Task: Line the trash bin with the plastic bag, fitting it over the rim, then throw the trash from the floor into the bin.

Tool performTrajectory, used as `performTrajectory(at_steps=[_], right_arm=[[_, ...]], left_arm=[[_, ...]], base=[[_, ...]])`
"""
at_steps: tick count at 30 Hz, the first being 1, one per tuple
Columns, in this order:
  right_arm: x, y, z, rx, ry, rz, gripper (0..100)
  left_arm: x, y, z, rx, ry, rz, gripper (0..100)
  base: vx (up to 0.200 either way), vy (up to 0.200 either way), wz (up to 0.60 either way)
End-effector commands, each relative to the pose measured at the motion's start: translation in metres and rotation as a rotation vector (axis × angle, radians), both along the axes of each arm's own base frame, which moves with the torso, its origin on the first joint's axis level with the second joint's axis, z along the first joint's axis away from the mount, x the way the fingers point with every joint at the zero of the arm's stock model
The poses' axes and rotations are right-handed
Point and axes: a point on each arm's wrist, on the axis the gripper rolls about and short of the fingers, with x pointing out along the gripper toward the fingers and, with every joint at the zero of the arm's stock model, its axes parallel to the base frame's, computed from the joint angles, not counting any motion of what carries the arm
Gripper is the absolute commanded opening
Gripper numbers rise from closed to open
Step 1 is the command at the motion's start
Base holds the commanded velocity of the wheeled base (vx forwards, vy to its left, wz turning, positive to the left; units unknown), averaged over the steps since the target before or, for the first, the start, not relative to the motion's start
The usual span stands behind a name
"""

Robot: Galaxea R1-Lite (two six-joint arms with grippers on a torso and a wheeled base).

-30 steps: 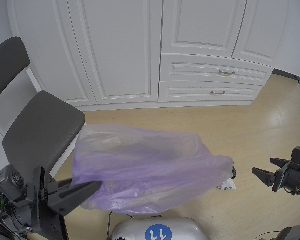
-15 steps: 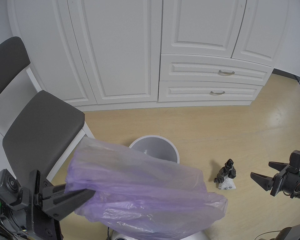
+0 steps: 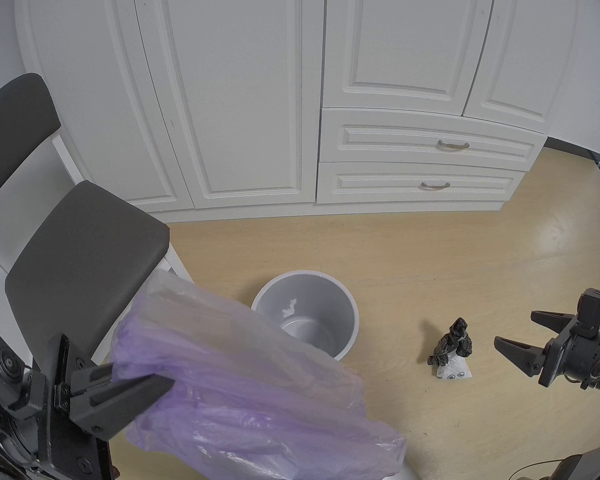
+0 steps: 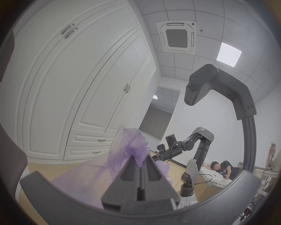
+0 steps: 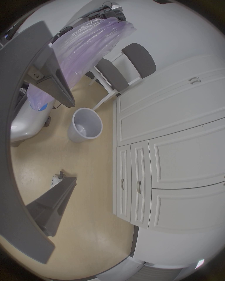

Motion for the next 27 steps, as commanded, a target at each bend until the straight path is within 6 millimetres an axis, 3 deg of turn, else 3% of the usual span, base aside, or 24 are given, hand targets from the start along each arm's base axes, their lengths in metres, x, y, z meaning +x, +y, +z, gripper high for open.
performTrajectory(at_steps=[1, 6, 10, 11, 19, 27], right_arm=[[0.012, 0.02, -0.007, 0.003, 0.061, 0.079, 100], [0.029, 0.043, -0.022, 0.045, 0.091, 0.111, 100], [0.031, 0.045, -0.025, 0.043, 0.097, 0.115, 100], [0.036, 0.057, -0.048, 0.0, 0.16, 0.149, 100], [0.025, 0.064, -0.073, -0.061, 0.262, 0.251, 100], [0.029, 0.072, -0.087, -0.083, 0.34, 0.283, 100]], left_arm=[[0.0, 0.0, 0.001, -0.006, -0.005, -0.002, 0], [-0.003, -0.003, 0.001, -0.007, -0.008, -0.035, 0], [-0.004, -0.003, 0.001, -0.006, -0.007, -0.04, 0], [-0.003, -0.005, 0.001, -0.008, -0.009, -0.044, 0], [-0.003, -0.005, 0.004, -0.035, -0.028, -0.045, 0], [-0.004, -0.004, 0.01, -0.08, -0.057, -0.047, 0]], base=[[0.0, 0.0, 0.0], [0.0, 0.0, 0.0], [0.0, 0.0, 0.0], [0.0, 0.0, 0.0], [0.0, 0.0, 0.0], [0.0, 0.0, 0.0]])
